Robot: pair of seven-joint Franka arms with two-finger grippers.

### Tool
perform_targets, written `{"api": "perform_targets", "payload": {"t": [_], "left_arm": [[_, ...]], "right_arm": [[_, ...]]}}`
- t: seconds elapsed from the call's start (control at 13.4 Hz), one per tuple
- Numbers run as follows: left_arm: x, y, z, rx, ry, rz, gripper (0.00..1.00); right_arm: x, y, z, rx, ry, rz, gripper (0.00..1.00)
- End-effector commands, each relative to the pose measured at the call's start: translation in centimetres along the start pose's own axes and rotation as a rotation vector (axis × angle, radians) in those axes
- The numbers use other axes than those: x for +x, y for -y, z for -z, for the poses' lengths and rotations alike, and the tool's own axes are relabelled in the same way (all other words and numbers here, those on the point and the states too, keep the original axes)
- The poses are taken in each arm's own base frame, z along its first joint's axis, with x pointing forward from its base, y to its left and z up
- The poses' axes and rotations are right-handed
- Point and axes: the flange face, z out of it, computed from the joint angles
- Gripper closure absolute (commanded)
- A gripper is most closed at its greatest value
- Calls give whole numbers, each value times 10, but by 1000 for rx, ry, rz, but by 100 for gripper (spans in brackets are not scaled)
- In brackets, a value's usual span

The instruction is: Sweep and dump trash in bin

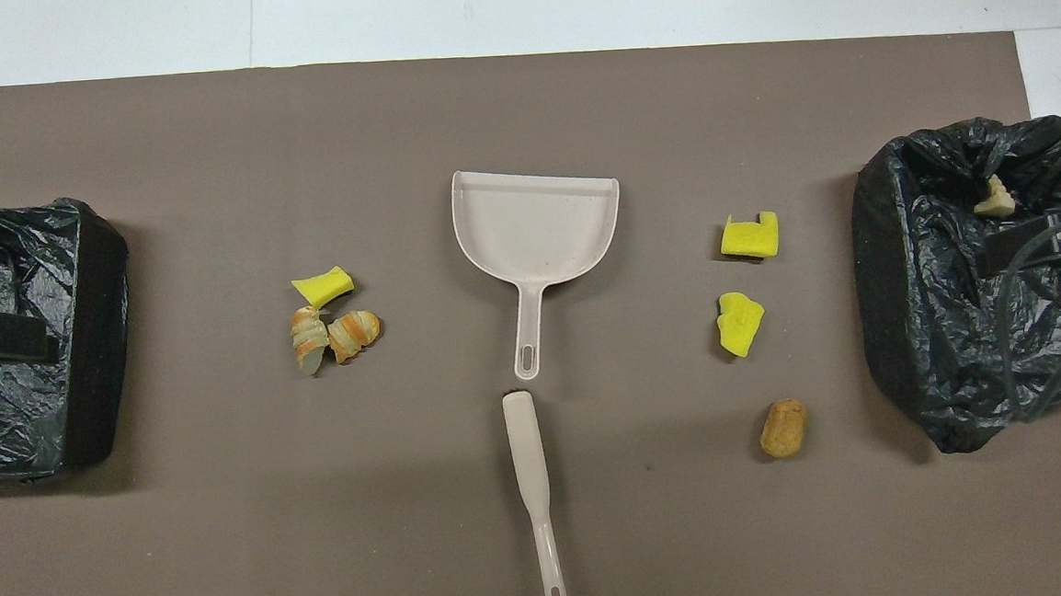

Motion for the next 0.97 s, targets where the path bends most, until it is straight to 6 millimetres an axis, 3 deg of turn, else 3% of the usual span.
{"api": "perform_targets", "payload": {"t": [0.0, 0.37, 0.6, 0.9], "left_arm": [[-5, 3, 4, 1, 4, 0, 0], [-5, 3, 4, 1, 3, 0, 0], [-5, 3, 4, 1, 4, 0, 0], [-5, 9, 4, 1, 3, 14, 0]], "right_arm": [[-8, 1, 0, 7, 5, -5, 0], [-13, 3, -31, 21, -13, 75, 0], [1, 0, -35, 13, -53, 75, 0], [26, 11, -41, -5, -38, 97, 0]]}}
